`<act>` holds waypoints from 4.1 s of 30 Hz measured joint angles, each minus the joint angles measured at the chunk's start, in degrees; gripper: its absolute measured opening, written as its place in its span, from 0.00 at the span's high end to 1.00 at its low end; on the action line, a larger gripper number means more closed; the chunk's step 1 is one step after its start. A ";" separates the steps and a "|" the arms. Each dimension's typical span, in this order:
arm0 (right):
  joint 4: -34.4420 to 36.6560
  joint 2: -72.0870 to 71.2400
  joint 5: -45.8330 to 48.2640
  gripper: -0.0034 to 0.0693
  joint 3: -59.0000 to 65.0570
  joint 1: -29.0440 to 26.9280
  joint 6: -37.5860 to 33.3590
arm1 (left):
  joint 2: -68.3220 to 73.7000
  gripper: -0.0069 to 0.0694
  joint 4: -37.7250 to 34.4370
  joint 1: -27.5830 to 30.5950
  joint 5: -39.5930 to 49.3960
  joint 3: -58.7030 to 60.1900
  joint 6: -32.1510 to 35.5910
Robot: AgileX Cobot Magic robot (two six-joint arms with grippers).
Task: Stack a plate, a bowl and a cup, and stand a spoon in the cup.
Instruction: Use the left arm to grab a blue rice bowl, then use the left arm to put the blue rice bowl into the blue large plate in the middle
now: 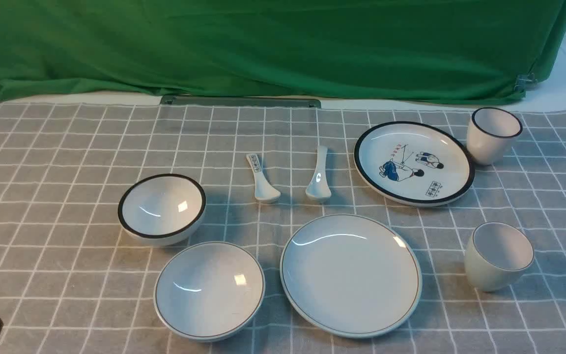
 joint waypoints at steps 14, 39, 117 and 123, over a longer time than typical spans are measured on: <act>0.00 0.00 -0.05 0.62 0.00 0.00 0.00 | 0.00 0.89 0.00 0.00 -0.05 0.00 0.00; 9.34 0.00 -11.27 0.62 0.00 0.04 18.00 | 0.00 0.89 -25.19 0.00 -31.32 0.00 -12.85; 11.82 54.03 38.69 0.85 -53.83 12.77 -9.70 | 103.55 0.87 0.06 -35.00 33.86 -81.01 -19.09; 11.19 54.03 38.69 0.84 -53.83 12.77 -9.72 | 113.26 0.87 0.05 -36.69 33.81 -85.82 -19.04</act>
